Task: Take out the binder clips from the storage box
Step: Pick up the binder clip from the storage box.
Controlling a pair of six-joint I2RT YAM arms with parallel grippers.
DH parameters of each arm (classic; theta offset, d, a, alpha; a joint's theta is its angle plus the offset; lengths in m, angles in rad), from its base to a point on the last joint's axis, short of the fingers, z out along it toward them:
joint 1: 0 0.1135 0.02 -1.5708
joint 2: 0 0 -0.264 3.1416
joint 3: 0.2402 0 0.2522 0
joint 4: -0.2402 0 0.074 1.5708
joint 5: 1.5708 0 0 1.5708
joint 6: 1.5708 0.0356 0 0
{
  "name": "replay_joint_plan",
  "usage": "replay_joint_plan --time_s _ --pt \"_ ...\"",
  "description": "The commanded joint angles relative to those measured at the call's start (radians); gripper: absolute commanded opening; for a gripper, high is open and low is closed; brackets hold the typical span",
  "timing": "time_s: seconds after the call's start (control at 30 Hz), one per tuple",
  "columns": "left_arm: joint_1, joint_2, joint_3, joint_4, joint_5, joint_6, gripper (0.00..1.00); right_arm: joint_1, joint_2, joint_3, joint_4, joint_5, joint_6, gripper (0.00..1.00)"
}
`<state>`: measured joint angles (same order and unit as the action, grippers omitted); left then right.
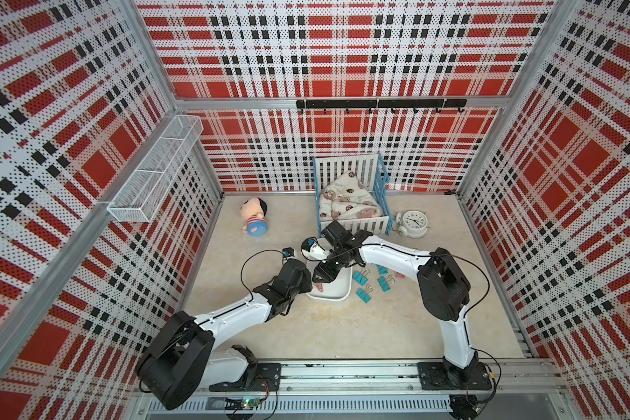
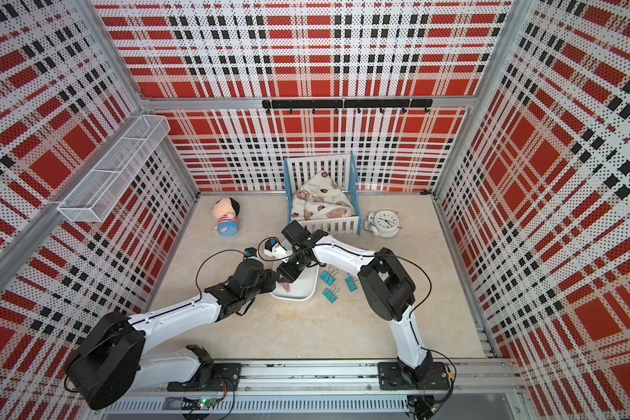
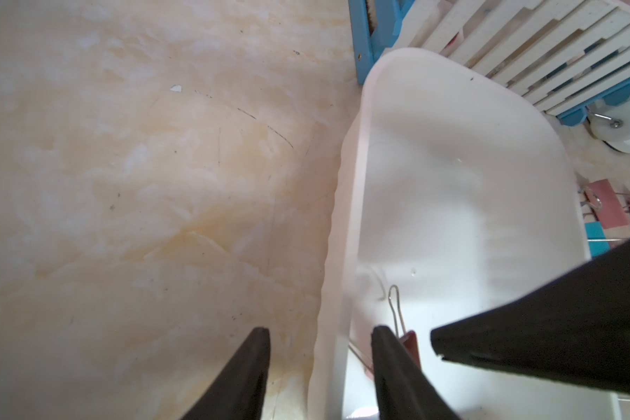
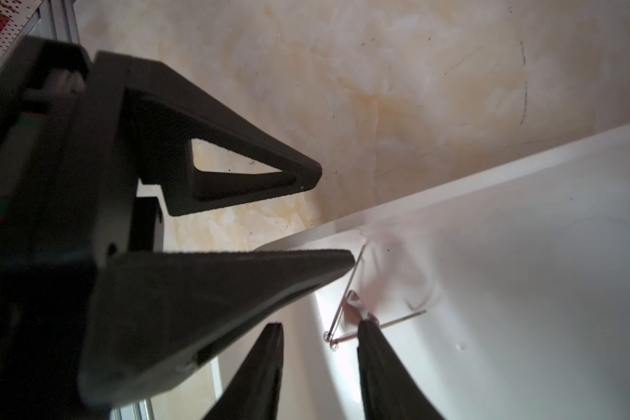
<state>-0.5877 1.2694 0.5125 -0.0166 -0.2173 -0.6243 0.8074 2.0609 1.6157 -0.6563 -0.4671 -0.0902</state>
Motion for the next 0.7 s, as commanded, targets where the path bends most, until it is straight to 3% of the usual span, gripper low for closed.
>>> replay_joint_plan --time_s 0.0,0.47,0.67 --pt "0.009 -0.018 -0.011 -0.003 -0.001 0.011 0.52 0.01 0.018 0.016 -0.026 0.052 0.037 0.41" --pt "0.01 -0.025 -0.017 -0.008 -0.002 0.009 0.52 0.034 0.072 0.058 -0.047 0.093 0.08 0.4" --pt "0.01 -0.024 -0.017 -0.008 -0.002 0.01 0.52 0.035 0.085 0.075 -0.079 0.123 0.091 0.31"
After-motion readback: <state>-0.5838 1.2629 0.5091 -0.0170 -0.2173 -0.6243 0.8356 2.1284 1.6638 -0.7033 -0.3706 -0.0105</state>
